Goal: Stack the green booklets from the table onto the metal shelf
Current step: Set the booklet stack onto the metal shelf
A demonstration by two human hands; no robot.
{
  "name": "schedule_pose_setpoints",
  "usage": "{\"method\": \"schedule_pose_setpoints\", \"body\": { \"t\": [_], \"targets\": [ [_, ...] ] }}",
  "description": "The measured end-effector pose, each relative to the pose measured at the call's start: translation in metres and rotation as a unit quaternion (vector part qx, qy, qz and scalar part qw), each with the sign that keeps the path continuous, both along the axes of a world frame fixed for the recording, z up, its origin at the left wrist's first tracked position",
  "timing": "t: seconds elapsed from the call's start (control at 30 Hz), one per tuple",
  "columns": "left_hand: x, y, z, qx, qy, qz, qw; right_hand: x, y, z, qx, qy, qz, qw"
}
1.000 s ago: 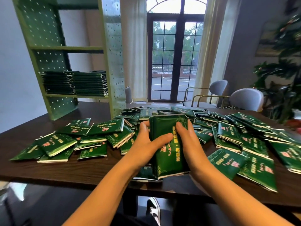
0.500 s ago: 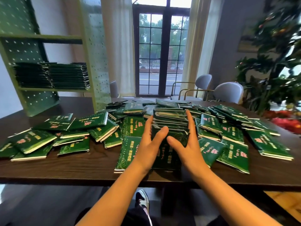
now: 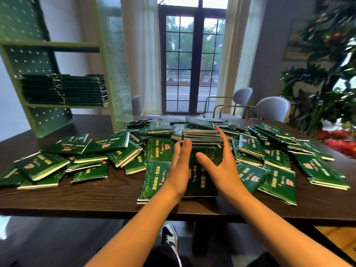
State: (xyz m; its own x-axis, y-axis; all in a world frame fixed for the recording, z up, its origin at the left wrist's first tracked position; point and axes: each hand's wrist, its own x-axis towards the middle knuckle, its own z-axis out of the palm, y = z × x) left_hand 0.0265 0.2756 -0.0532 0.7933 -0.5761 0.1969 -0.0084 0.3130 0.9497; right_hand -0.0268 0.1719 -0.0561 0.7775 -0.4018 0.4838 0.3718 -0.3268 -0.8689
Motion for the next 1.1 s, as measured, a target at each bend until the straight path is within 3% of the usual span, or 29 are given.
{"method": "schedule_pose_setpoints", "body": {
  "t": [0.13, 0.27, 0.47, 0.77, 1.1],
  "targets": [
    [0.008, 0.017, 0.021, 0.024, -0.034, -0.003, 0.999, 0.011, 0.007, 0.025, 0.017, 0.02, 0.013, 1.0],
    [0.02, 0.048, 0.04, 0.094, -0.09, 0.025, 0.991, 0.027, 0.029, 0.057, 0.118, 0.042, 0.077, 0.989],
    [0.038, 0.095, 0.066, 0.121, -0.045, 0.032, 0.991, 0.054, 0.069, 0.092, 0.186, 0.078, 0.124, 0.971],
    [0.063, 0.163, 0.117, 0.079, -0.009, 0.09, 0.993, 0.1, 0.137, 0.144, 0.204, 0.104, 0.224, 0.947],
    [0.131, 0.222, 0.178, 0.115, -0.008, 0.156, 0.981, 0.179, 0.194, 0.2, 0.175, 0.125, 0.27, 0.939]
  ]
}}
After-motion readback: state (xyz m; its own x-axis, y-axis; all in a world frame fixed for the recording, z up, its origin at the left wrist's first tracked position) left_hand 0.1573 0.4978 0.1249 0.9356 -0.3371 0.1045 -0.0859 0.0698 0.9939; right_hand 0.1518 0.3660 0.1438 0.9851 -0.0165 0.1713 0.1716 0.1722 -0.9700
